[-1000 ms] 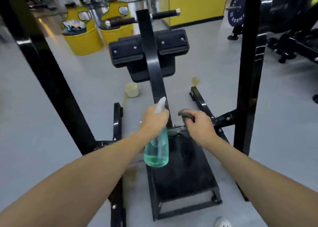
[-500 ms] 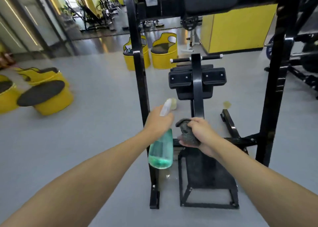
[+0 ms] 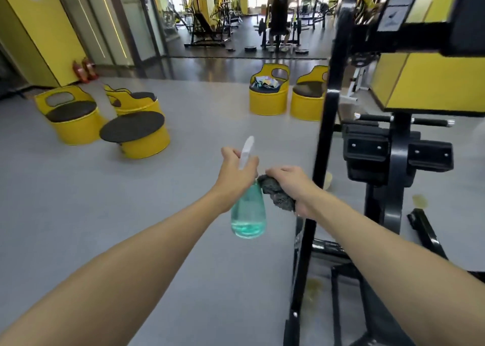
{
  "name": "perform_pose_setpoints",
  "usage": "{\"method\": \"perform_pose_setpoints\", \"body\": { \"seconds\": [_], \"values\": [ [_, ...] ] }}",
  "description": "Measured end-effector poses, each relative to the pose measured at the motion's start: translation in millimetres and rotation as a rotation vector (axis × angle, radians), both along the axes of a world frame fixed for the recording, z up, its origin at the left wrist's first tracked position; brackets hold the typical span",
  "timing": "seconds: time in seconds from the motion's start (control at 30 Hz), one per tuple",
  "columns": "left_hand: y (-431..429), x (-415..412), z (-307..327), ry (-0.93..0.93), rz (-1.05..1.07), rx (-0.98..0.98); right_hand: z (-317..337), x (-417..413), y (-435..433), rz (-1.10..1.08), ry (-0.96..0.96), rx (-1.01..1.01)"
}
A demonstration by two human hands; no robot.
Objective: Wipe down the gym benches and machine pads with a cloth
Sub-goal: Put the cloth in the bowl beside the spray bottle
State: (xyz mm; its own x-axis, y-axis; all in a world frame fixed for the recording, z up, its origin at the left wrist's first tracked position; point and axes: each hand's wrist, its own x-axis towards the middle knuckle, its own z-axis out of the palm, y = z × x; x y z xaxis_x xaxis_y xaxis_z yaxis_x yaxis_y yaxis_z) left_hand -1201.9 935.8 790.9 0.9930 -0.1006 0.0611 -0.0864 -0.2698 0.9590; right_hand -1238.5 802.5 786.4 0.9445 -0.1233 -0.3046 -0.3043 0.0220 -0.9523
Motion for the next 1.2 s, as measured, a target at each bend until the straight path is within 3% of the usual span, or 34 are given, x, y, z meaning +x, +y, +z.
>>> {"method": "perform_pose_setpoints", "body": {
  "seconds": [0.13, 0.3, 0.4, 0.6, 0.83, 1.2],
  "values": [
    [72, 97, 9, -0.114, 0.047, 0.087, 15, 86, 71, 0.130, -0.041, -0.056],
    [105, 217, 15, -0.163, 0.026, 0.060, 20, 195, 111, 0.220, -0.096, -0.114],
    [106, 297, 6, -0.110, -0.026, 0.064, 8, 276, 115, 0.114, -0.099, -0.147],
    [85, 493, -13, -0.106, -0.181, 0.253, -32, 482, 90, -0.028, -0.059, -0.192],
    [2, 695, -4, -0.118, -0.338, 0.403, -25, 660, 20, -0.132, 0.036, -0.176],
    [-249, 1008, -57, -0.187, -0.773, 0.576, -80, 911, -201, -0.614, 0.184, -0.103]
  ]
}}
